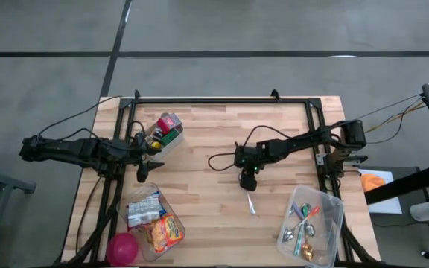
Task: Pick & Place Food Item
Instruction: Put the silver spoon into the white bin
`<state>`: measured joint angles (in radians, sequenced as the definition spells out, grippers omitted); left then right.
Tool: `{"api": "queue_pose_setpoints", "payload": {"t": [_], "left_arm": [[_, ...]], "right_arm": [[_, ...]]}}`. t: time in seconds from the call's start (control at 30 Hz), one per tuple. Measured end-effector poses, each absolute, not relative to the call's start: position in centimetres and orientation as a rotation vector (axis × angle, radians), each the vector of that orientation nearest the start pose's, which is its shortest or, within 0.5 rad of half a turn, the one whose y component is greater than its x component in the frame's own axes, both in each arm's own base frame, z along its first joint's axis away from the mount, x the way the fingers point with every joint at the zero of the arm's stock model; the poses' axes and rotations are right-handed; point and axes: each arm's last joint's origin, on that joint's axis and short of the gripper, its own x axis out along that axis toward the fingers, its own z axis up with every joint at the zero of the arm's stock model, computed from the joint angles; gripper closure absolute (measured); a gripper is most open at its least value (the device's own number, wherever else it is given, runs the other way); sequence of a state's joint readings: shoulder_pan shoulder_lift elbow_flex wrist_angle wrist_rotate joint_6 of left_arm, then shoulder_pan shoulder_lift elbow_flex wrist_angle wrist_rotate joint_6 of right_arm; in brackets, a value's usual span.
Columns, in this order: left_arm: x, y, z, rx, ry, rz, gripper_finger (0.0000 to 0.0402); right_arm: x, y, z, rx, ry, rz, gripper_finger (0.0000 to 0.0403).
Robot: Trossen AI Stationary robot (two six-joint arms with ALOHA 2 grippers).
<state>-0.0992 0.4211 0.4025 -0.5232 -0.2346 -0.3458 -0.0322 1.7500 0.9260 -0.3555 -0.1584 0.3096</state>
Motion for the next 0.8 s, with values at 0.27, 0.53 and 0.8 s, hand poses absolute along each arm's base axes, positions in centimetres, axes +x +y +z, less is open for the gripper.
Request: {"api": "queue_pose_setpoints", "payload": {"t": [0.27,0.53,0.8], "left_arm": [[10.73,-0.39,21.73,-0.247,0.507,0.223,0.0116],[10.73,-0.39,21.73,-0.247,0.507,0.223,0.0116],[10.74,-0.39,21.73,-0.246,0.507,0.223,0.0116]], "right_arm": [[31.50,-0.47,13.52,0.368,1.181,-0.045,0.0262],[31.53,-0.46,13.54,0.371,1.177,-0.038,0.0340],[31.63,-0.37,13.66,0.395,1.167,-0.012,0.0390]]}}
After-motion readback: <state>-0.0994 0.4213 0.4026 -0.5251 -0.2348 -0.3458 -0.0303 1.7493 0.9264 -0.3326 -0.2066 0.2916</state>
